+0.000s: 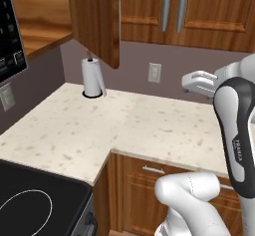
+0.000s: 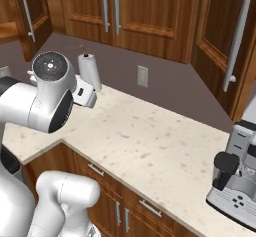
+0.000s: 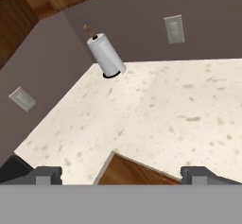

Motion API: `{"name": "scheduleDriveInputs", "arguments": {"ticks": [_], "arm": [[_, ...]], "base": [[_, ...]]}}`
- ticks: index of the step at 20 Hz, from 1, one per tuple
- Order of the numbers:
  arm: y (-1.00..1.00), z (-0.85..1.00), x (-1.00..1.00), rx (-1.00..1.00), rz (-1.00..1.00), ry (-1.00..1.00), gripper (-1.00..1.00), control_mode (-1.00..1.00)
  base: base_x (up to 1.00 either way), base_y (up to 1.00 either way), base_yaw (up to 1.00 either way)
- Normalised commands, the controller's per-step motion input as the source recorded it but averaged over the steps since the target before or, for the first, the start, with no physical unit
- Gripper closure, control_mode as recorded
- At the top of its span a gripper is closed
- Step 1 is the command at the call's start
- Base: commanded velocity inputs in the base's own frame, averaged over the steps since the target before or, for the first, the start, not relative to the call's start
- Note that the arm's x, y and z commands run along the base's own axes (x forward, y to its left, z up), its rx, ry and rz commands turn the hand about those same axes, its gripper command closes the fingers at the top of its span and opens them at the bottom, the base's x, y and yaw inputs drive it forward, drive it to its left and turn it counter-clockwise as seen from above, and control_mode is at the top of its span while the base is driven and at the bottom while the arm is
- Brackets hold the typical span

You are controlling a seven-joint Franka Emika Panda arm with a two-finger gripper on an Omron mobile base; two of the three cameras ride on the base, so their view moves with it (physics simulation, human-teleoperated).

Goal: Close all open cabinet doors.

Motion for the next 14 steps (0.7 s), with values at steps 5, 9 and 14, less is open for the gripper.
{"name": "scheduleDriveInputs", "arguments": {"ticks": [5, 9, 14], "arm": [[0.00, 0.00, 0.00, 0.00, 0.00, 0.00, -1.00, 1.00], [0.00, 0.00, 0.00, 0.00, 0.00, 0.00, -1.00, 1.00], [0.00, 0.00, 0.00, 0.00, 0.00, 0.00, -1.00, 1.00]], "base": [[0.50, 0.12, 0.00], [0.15, 0.03, 0.00], [0.00, 0.00, 0.00]]}}
